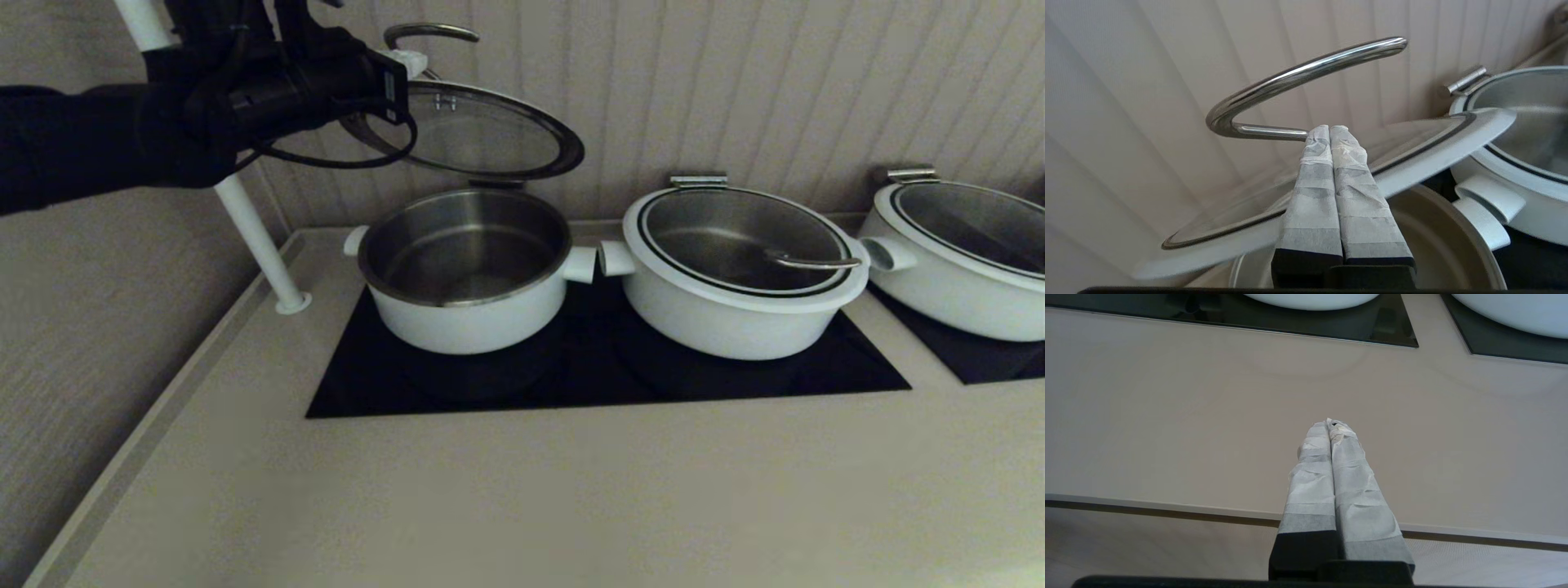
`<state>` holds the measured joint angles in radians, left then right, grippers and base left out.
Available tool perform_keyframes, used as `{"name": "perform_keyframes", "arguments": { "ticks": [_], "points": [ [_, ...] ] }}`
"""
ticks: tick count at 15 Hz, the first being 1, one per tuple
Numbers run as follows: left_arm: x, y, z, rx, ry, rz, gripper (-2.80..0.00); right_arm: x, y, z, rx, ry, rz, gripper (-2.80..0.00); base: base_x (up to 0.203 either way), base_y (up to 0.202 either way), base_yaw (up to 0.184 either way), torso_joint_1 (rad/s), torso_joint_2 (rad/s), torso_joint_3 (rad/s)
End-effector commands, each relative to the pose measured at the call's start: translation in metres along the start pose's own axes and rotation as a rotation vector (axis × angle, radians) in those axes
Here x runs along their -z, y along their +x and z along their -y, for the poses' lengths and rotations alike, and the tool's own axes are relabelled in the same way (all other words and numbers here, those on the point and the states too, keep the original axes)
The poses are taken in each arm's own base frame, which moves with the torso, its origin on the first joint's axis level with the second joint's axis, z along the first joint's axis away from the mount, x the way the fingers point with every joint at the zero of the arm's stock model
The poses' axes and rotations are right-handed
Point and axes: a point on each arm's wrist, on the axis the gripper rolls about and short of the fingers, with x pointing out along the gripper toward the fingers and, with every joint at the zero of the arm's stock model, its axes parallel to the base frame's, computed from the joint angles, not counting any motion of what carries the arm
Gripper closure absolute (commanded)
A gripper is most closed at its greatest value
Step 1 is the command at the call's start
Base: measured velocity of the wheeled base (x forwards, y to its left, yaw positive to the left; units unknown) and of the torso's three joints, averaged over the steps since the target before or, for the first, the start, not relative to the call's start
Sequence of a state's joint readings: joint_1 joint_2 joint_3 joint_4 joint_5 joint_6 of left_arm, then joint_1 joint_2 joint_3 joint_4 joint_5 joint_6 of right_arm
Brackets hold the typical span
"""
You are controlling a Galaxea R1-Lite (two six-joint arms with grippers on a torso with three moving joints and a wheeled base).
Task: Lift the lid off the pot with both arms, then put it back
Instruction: Close the pot lid
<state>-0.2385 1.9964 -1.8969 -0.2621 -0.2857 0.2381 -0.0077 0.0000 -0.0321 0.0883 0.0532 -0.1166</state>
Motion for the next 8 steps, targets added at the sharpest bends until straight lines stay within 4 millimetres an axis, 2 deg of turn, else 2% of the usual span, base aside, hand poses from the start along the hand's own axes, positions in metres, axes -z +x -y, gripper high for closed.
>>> {"name": "perform_keyframes", "arguments": {
  "ticks": [1,8],
  "points": [
    [-0.001,-0.003,0.001,0.004,0.001,0.000,0.00,0.000,0.000,0.000,-0.001,0.000,-0.001,0.00,0.000,0.000,0.000,0.000,0.00,0.000],
    [0.005,-0.019,0.007,0.018,0.004,-0.054,0.00,0.000,0.000,0.000,-0.001,-0.001,-0.001,0.00,0.000,0.000,0.000,0.000,0.00,0.000]
  ]
}}
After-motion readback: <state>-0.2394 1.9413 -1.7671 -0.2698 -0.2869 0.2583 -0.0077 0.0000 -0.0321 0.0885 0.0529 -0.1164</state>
